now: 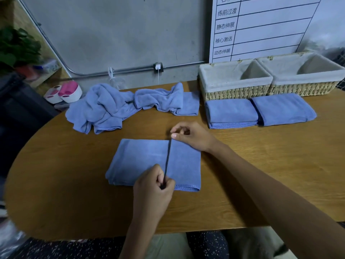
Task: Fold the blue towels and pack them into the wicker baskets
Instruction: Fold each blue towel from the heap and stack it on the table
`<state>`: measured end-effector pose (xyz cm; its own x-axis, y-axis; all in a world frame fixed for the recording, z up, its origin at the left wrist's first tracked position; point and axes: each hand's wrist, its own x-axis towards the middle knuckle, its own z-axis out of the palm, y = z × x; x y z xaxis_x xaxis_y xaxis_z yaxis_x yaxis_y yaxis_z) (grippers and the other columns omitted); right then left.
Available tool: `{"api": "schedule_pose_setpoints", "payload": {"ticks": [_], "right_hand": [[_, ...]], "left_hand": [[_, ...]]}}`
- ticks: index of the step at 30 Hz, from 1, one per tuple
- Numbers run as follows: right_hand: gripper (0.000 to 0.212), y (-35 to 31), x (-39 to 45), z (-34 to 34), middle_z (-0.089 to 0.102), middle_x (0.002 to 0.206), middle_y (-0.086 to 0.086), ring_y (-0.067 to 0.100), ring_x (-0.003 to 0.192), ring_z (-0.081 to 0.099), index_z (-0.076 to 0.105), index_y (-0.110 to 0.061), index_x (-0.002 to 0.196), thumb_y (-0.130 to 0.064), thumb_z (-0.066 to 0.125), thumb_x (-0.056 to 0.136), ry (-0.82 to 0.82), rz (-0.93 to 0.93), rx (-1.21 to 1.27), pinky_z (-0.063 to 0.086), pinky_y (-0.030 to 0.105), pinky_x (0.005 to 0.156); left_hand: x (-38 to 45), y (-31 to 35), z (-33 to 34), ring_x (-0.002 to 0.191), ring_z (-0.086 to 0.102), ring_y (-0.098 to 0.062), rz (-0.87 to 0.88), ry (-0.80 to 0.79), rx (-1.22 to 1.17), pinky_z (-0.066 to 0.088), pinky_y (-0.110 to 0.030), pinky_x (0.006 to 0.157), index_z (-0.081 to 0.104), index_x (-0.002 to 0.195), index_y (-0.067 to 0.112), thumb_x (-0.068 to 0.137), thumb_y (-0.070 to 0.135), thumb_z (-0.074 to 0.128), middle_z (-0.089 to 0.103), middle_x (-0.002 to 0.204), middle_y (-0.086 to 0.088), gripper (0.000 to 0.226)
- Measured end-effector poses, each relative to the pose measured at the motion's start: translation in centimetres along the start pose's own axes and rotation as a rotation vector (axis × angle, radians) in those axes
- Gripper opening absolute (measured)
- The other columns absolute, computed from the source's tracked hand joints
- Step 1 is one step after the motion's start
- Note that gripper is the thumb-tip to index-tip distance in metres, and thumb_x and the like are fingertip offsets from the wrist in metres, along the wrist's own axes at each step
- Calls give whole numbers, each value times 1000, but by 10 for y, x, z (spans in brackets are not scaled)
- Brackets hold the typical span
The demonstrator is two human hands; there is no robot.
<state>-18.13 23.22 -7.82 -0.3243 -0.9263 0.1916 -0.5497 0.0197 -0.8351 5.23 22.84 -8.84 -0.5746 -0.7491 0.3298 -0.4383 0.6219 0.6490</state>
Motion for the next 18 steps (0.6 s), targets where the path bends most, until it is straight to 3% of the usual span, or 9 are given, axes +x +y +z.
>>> {"api": "schedule_pose_setpoints", "payload": {"ticks": [4,7,10,14,18], "right_hand": [[19,1,-6,0,63,80,-15,0,75,59,72,-16,103,-31,72,91,72,-41,-128,42,18,67],[20,9,-17,-7,61,89,-7,7,84,60,70,-19,109,-28,72,91,102,-70,-148,46,28,75],[20,18,-32,-11,63,101,-8,8,96,62,69,-22,110,-30,70,91,69,-55,-154,51,35,87],[17,21,-44,-19,67,96,0,10,90,64,71,-20,107,-22,73,90,90,-26,-74,52,41,84],[20,20,-60,-27,63,93,0,12,88,62,71,-25,107,-21,75,88,86,-12,-37,49,37,81]], "left_hand": [[0,-1,1,62,44,-11,44,-23,38,37,-23,52,46,74,22,75,5,69,38,72,11,28],[1,0,2,77,49,-7,177,-19,18,39,-20,66,64,92,20,83,4,64,41,90,13,18],[-4,14,10,93,52,-13,356,-48,105,40,-34,79,67,97,25,86,29,60,50,100,10,13],[-9,25,27,98,50,-16,374,-128,300,40,-39,82,54,94,33,75,75,59,48,103,11,47],[2,10,22,88,54,-16,378,-61,285,41,-38,75,51,85,28,64,73,68,49,95,12,53]]}}
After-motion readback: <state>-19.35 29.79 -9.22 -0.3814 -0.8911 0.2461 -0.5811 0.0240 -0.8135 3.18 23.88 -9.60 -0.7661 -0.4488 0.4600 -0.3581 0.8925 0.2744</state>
